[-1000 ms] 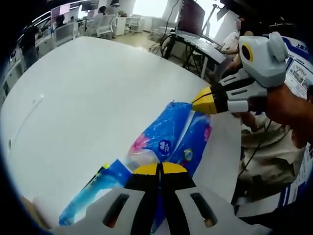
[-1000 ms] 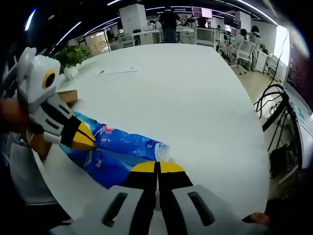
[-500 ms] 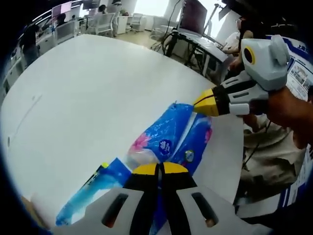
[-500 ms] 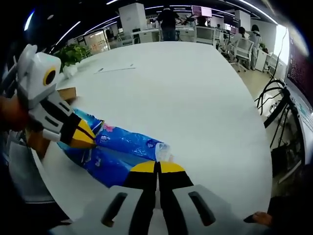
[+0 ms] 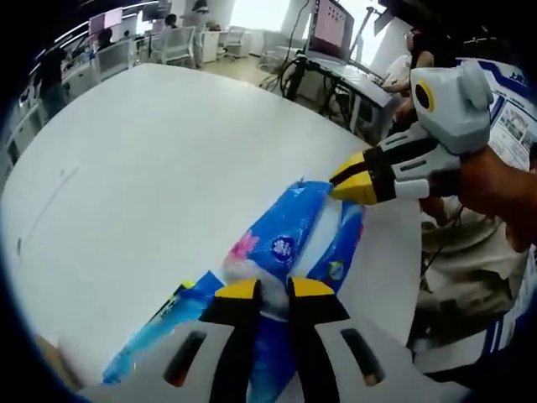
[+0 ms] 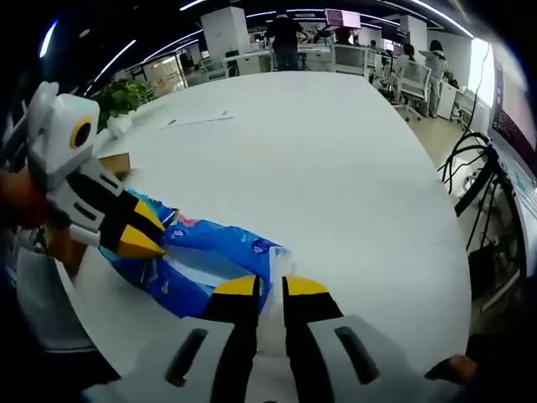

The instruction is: Operate the shoe box by opening the lid, removing the specified soft item, and placing it in the target area until the item is outside and the box remains undamaged.

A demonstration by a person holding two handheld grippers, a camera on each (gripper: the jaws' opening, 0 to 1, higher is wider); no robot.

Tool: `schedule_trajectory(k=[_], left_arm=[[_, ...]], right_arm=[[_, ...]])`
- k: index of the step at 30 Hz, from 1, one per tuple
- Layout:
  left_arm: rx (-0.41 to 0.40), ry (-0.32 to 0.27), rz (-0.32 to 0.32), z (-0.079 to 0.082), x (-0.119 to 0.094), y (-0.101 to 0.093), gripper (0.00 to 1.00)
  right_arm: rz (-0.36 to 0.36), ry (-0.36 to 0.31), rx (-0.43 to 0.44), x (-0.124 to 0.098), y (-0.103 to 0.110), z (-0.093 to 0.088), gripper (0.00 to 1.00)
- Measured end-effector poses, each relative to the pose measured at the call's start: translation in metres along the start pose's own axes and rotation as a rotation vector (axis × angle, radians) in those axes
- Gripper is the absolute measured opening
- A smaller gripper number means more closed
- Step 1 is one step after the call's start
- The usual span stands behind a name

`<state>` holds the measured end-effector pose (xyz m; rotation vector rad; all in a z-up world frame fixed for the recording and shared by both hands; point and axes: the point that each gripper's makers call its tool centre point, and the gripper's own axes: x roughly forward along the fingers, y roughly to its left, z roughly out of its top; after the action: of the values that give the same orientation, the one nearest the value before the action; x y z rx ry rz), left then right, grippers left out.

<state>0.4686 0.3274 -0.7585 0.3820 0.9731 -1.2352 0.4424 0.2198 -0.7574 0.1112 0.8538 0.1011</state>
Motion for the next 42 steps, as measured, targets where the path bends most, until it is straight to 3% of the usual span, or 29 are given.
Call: schedule_trajectory(k=[8,17,42], left_arm=[[0.001,-0.015,-0.019,0.003,-0.008,-0.005,0.18],[-0.009,-0.082,-0.046,0.016,-0.027,-0.015,0.18],[0.010,-0.137,-0.043,0.015,-0.073,-0.020,0.17]], right_arm=[[-0.002,-0.017,-0.006,-0.006,0.005,0.007,0.09],[-0.009,-0.033,-0.012,-0.019,0.011,0.014,0.09],[-0.036,-0.074,-0.064,-0.052,0.041,0.034,0.08]])
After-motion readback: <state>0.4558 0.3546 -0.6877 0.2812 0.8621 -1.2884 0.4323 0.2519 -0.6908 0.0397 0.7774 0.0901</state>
